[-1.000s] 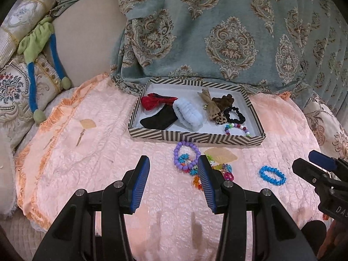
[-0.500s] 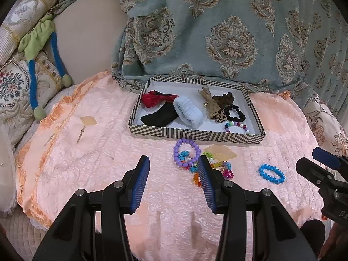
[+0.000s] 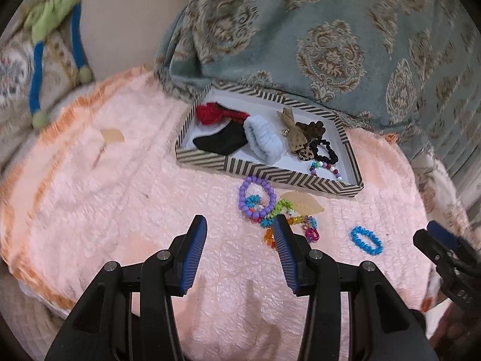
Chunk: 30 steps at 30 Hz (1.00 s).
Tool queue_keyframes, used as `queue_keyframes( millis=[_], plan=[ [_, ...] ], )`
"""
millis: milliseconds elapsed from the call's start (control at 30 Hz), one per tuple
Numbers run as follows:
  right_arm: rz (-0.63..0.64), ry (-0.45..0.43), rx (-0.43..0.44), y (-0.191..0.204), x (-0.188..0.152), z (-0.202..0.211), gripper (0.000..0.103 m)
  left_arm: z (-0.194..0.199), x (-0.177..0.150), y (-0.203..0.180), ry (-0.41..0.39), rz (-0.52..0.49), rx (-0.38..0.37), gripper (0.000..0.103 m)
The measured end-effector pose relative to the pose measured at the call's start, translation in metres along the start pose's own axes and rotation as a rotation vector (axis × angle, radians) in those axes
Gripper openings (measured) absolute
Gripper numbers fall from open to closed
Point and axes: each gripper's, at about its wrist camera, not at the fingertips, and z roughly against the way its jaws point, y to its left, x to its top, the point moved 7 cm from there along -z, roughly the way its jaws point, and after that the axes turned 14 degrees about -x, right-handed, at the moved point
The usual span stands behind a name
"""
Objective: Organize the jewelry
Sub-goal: 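Move both tools back toward the bead bracelets beside the tray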
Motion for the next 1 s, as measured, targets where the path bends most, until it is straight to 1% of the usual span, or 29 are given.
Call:
queue_keyframes(
  millis=[167,333,367,400,433,500,633,833,900,967,1000],
  plan=[
    [-0.06,0.019,0.002,-0.022,-0.008,-0.014,0.072,-0.01,-0.005,0.015,0.038,0.098,-0.068,0.029],
    [-0.079,0.07,-0.007,-0.037,-0.02,-0.032,0.071,-0.023,-0.006,0.031,0.061,0.154,-0.071,0.029],
    [-0.083,0.084,0.006,-0.037,-0.022,-0.035,0.071,-0.026,-0.005,0.034,0.066,0.168,-0.079,0.029],
    [-0.086,0.095,0.03,-0.035,-0.024,-0.038,0.067,-0.031,-0.004,0.037,0.075,0.186,-0.089,0.029],
    [-0.088,0.107,0.062,-0.029,-0.026,-0.041,0.065,-0.035,-0.002,0.039,0.081,0.196,-0.094,0.029],
    [-0.082,0.124,0.106,-0.018,-0.028,-0.049,0.063,-0.047,0.001,0.041,0.102,0.217,-0.113,0.029],
    [-0.023,0.161,0.149,0.019,-0.028,-0.073,0.062,-0.07,0.007,0.043,0.131,0.219,-0.132,0.03],
    [0.047,0.219,0.171,0.066,-0.027,-0.12,0.062,-0.111,0.022,0.046,0.167,0.217,-0.132,0.031],
    [0.054,0.228,0.183,0.075,-0.028,-0.13,0.062,-0.122,0.027,0.045,0.166,0.2,-0.134,0.031],
    [0.055,0.229,0.188,0.081,-0.03,-0.14,0.062,-0.132,0.031,0.045,0.156,0.179,-0.119,0.031],
    [0.059,0.219,0.188,0.083,-0.03,-0.141,0.062,-0.138,0.03,0.044,0.168,0.167,-0.11,0.031]
  ],
)
